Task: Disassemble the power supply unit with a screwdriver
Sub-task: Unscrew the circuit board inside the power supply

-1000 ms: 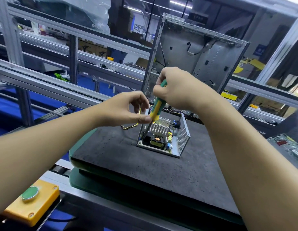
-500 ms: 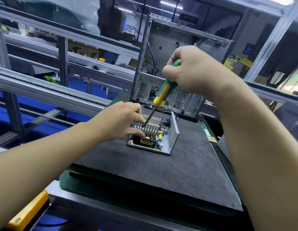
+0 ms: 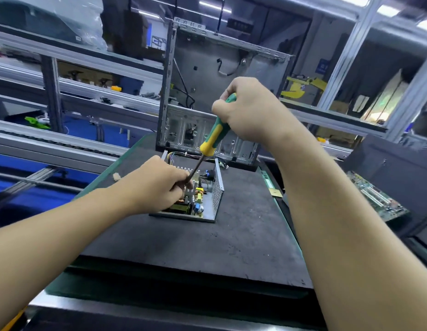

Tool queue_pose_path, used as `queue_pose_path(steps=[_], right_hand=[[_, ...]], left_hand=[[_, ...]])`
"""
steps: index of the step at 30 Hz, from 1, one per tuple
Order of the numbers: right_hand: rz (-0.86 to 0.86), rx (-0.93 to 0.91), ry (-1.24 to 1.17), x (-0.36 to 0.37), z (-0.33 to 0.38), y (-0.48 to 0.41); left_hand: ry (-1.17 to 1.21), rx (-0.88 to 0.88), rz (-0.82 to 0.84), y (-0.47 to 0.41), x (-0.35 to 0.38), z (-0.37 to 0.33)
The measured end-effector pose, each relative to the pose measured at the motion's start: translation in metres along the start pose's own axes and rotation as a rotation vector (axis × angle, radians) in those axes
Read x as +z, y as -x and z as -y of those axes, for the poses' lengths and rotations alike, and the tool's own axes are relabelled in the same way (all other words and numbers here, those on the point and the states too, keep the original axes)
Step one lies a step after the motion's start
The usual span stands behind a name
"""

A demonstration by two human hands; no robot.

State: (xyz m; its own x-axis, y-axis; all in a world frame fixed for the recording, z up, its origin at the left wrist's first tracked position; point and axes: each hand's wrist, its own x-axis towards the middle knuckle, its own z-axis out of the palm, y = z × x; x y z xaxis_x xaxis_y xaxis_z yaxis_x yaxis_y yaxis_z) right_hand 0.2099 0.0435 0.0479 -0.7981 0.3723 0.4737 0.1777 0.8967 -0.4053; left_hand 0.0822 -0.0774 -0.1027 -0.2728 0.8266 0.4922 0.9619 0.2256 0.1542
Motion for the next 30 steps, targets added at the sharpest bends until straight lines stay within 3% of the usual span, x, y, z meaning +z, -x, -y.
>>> queue_pose_path(steps=[9, 19, 23, 26, 28, 30], right_hand=[[-0.046, 0.097, -0.077, 0.000, -0.025, 0.001], [-0.059, 0.120, -0.088, -0.004, -0.037, 0.005], [-0.089, 0.135, -0.071, -0.015, -0.042, 0.009], [-0.142, 0.139, 0.018, -0.030, -0.053, 0.012], [-0.165, 0.168, 0.087, -0.040, -0.064, 0.017], [-0.173, 0.215, 0.138, -0.049, -0.077, 0.023]], left_hand=[[-0.031, -0.066, 0.189, -0.013, 0.005, -0.007], [0.142, -0.171, 0.159, -0.020, 0.007, -0.006], [0.015, -0.157, 0.192, -0.023, 0.002, -0.010], [-0.176, -0.106, -0.013, -0.027, -0.003, -0.027], [-0.091, -0.082, -0.140, -0.037, -0.002, -0.053], [0.219, -0.104, -0.008, -0.053, 0.013, -0.093]])
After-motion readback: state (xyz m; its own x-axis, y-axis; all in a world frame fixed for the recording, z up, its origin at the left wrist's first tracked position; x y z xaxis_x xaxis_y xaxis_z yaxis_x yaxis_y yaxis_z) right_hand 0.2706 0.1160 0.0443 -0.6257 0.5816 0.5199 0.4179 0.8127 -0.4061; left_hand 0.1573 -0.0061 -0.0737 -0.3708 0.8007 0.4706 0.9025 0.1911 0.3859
